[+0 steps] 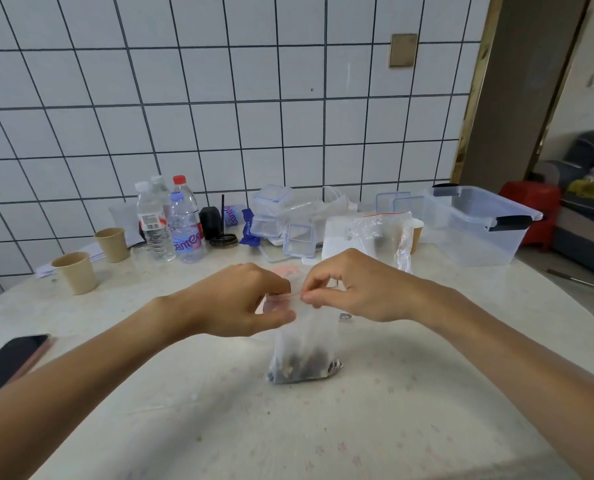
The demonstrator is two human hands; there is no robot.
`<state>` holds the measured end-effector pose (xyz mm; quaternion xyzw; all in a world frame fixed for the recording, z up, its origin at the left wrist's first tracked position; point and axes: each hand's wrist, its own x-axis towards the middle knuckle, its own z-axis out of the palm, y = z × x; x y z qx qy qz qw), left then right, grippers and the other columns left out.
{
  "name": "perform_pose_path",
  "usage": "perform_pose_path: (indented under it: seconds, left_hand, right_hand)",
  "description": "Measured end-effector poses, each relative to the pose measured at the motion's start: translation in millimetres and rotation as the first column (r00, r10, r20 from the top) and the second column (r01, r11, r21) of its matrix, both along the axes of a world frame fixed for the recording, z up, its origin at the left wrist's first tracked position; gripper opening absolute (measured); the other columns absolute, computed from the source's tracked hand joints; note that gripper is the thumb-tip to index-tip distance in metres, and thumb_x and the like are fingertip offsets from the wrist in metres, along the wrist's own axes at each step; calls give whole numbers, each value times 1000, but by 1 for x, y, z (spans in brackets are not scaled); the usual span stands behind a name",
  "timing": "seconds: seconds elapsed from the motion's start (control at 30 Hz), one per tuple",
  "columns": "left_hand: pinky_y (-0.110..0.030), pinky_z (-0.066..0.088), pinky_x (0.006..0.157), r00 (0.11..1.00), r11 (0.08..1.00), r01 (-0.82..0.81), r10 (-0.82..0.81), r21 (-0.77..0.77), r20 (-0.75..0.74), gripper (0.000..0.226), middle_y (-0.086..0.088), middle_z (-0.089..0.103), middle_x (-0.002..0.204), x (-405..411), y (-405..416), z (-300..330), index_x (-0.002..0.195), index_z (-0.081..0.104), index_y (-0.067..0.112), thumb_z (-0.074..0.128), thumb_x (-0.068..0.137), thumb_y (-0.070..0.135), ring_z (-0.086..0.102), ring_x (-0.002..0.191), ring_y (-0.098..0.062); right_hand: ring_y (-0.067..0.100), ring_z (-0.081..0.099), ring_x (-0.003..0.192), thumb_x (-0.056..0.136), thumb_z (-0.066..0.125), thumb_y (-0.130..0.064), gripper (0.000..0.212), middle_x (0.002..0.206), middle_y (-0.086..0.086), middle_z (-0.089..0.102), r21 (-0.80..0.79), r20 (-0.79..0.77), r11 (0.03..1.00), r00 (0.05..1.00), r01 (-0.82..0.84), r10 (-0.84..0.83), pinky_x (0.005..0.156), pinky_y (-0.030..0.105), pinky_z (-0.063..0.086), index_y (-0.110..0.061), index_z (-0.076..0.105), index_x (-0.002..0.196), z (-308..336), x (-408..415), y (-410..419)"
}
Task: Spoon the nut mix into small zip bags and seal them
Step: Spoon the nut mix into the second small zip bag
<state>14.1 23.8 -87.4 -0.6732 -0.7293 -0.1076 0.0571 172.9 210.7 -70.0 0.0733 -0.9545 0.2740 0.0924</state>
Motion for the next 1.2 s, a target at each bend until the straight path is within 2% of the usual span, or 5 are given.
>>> perform_pose_path:
  seconds: [0.3,0.5,0.67,1.0,1.2]
  left_hand:
    - [-31,53,51,829,995,-60,8,75,559,20,9,67,73,-1,1,2,83,68,22,78,90,38,65,57,-28]
    - [-27,56,61,751,998,-1,-43,66,658,10,-2,72,84,8,1,14,90,75,21,76,91,30,69,62,-35]
    - [-39,60,75,810,999,20,-37,36,585,22,-5,67,79,8,-5,16,79,68,20,72,94,36,68,75,-20]
    - [-41,52,77,987,987,-27,2,161,158,37,12,59,94,-10,-12,11,85,61,26,72,87,61,60,86,-13]
    - [-13,34,59,978,978,-105,135,179,-159,51,23,61,98,8,-5,9,105,68,38,67,75,80,48,71,10]
  right_hand:
    - [7,53,60,107,53,-30,37,76,3,72,8,44,998,997,70,-70,60,15,39,-11,65,78,3,5,5]
    - [3,59,67,94,62,-61,37,77,-4,69,-38,40,998,998,49,-47,63,16,44,-30,69,74,-1,4,1]
    - [15,61,90,71,74,-77,50,78,-5,63,273,70,957,991,93,-117,83,43,55,-27,66,71,-2,5,7]
    - [4,61,86,92,75,-24,4,86,-19,63,248,-44,968,999,35,-25,81,22,48,-25,76,96,11,5,8]
    - [0,61,82,90,79,-25,2,75,-21,62,154,-63,988,998,16,-6,72,13,44,-24,79,89,7,1,0]
